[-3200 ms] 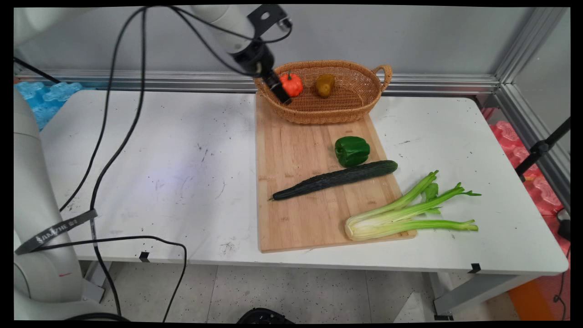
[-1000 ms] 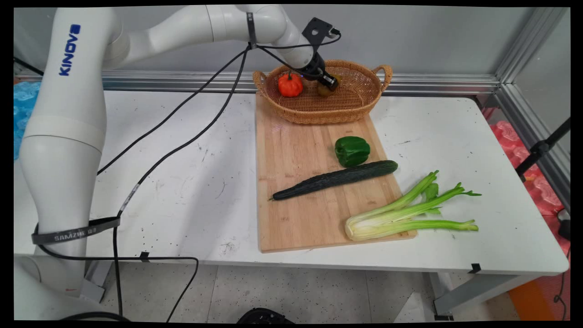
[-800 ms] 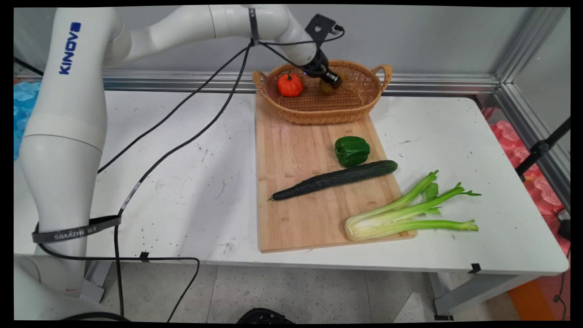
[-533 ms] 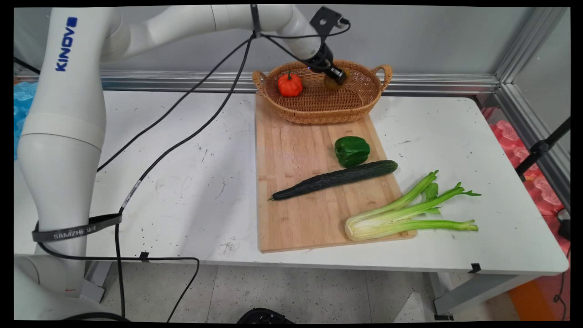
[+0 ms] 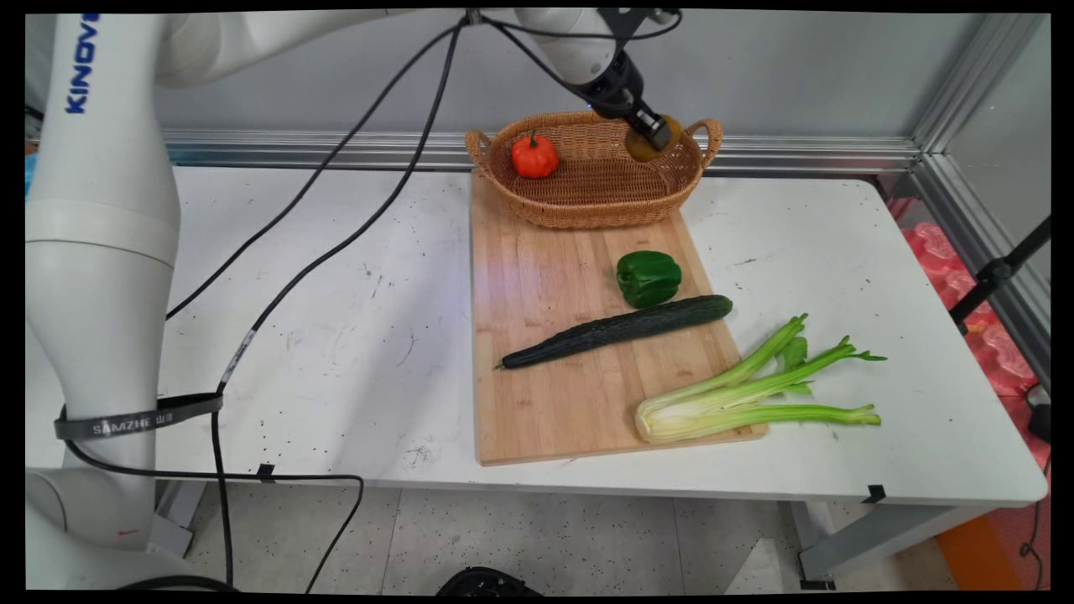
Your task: Place the picked object on the cutting board
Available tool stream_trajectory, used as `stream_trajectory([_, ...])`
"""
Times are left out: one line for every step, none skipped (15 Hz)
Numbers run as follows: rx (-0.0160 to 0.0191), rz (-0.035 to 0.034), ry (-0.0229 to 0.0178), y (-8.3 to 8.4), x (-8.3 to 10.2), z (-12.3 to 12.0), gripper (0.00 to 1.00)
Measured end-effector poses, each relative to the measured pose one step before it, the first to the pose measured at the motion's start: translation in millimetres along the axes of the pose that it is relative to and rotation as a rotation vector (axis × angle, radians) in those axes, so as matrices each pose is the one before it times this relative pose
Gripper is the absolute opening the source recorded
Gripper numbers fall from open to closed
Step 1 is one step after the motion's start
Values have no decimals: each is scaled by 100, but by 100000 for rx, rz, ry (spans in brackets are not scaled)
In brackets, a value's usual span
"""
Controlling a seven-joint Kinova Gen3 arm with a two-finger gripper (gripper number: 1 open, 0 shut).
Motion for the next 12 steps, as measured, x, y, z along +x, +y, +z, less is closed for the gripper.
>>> stream_trajectory([-1840, 1300, -252, 832, 187, -863, 0])
stream_trajectory([-2256, 1564, -450, 1006, 117, -1173, 0])
stream_trajectory([-1331, 1029, -364, 622, 6, -691, 0])
stream_trajectory([-1279, 1000, -390, 598, -63, -696, 0])
stream_trajectory([-1497, 1207, -555, 720, -135, -782, 0])
stream_trajectory([-1660, 1227, -650, 759, -242, -874, 0])
stream_trajectory([-1468, 1162, -758, 688, -327, -858, 0])
stream_trajectory([-990, 768, -611, 465, -262, -570, 0])
stream_trajectory([-793, 710, -537, 351, -260, -451, 0])
stream_trajectory([-1125, 1052, -840, 504, -394, -645, 0])
stream_trajectory([-992, 854, -815, 412, -410, -523, 0])
stream_trajectory([-1092, 1085, -983, 449, -512, -585, 0])
